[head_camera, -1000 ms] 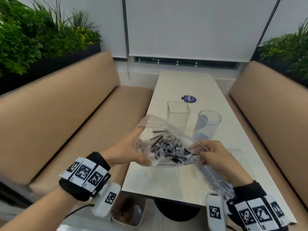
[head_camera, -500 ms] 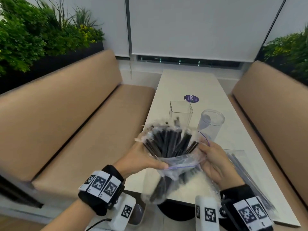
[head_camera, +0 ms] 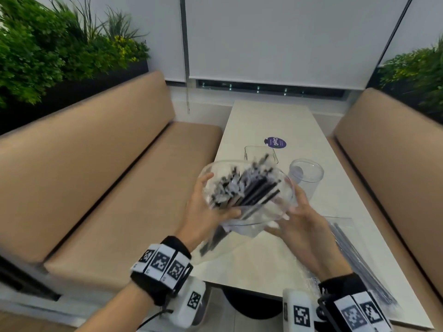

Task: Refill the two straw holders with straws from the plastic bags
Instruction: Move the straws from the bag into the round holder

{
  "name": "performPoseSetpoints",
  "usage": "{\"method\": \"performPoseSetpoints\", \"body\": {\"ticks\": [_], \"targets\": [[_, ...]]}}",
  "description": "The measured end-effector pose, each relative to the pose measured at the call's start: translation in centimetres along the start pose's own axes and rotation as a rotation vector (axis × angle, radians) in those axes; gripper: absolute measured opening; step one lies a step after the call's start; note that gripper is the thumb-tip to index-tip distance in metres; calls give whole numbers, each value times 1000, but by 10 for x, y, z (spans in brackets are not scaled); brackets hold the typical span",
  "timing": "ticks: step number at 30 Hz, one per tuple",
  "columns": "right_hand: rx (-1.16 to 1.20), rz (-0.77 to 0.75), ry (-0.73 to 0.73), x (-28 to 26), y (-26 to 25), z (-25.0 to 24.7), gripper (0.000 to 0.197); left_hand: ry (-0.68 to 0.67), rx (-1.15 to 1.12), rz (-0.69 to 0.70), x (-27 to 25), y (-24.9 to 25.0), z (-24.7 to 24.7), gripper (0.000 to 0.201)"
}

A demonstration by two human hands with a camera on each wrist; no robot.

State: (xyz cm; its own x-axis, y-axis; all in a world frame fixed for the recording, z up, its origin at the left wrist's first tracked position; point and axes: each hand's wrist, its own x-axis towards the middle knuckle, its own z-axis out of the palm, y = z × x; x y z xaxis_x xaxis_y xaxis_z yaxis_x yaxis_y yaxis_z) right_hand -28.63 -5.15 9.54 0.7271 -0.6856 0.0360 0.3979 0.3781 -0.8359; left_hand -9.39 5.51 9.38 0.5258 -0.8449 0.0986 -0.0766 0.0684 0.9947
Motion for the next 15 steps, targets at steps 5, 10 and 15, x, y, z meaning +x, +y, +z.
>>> {"method": "performPoseSetpoints", "body": {"ticks": [5, 10, 15], "targets": [[-279, -50, -105, 14, 23, 23, 104, 161, -170, 35, 12, -6, 45, 104], [-378, -154, 309, 38, 38, 10, 44, -55, -246, -111, -6, -22, 60, 102], [-450, -140, 276, 27, 34, -25, 67, -235, -109, -300, -6, -50, -8, 37]]}}
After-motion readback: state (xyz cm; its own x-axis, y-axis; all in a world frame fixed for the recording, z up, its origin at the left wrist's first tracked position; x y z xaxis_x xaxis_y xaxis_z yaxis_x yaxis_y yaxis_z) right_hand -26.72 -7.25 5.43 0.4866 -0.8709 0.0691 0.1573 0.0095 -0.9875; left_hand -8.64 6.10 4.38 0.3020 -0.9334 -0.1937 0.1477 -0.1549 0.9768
